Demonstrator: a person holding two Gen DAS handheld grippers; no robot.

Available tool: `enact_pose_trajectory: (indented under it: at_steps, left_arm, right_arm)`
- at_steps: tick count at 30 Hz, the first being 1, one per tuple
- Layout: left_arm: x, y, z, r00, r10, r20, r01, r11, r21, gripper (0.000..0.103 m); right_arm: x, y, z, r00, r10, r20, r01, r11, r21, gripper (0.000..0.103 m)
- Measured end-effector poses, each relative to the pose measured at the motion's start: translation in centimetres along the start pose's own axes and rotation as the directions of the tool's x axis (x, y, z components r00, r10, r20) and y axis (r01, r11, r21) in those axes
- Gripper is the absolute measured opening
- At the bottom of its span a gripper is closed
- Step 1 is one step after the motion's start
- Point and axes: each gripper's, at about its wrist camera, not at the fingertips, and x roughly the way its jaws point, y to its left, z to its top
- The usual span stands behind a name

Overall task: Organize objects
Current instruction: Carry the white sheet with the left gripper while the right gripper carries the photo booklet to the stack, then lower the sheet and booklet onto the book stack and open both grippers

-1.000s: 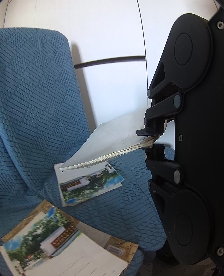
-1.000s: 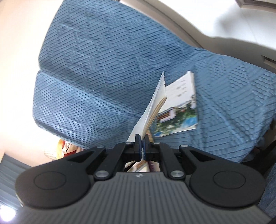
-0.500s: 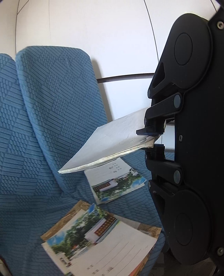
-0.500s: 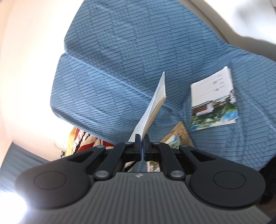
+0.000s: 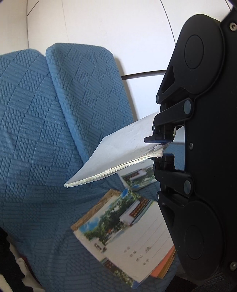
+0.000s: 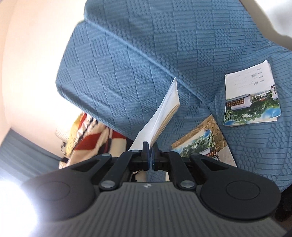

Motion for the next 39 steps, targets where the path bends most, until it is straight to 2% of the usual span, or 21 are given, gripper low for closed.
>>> enact_pose_trajectory:
  at_steps: [9, 15, 20, 30, 39]
  left_arm:
    - [0.0, 5.9, 1.7, 1.000, 0.025, 0.008, -0.025, 0.999, -0.033, 0.008]
    - [1.4, 7.9, 1.8, 0.994, 0.110, 0.010, -0.110, 0.994, -0.005, 0.008]
    - [2.4, 9.2, 1.5, 0.986, 0.165, 0.010, -0.165, 0.986, 0.007, 0.008]
    - [2.9, 10.7, 0.9, 0.967, 0.256, 0.006, -0.256, 0.966, 0.023, 0.008]
    - [3.4, 10.6, 0.3, 0.942, 0.336, 0.004, -0.336, 0.940, 0.066, 0.008]
  right_arm:
    - [4.6, -0.2, -3.1, 0.998, -0.046, -0.050, 0.042, 0.996, -0.080, 0.006]
    - [7.2, -0.7, -5.2, 0.992, -0.108, -0.069, 0.097, 0.985, -0.140, 0.006]
    - [8.4, -1.6, -6.4, 0.982, -0.158, -0.101, 0.139, 0.975, -0.174, 0.008]
    - [9.7, -2.9, -8.4, 0.966, -0.197, -0.167, 0.170, 0.971, -0.168, 0.010]
    - [10.3, -4.0, -9.5, 0.947, -0.229, -0.227, 0.201, 0.970, -0.140, 0.013]
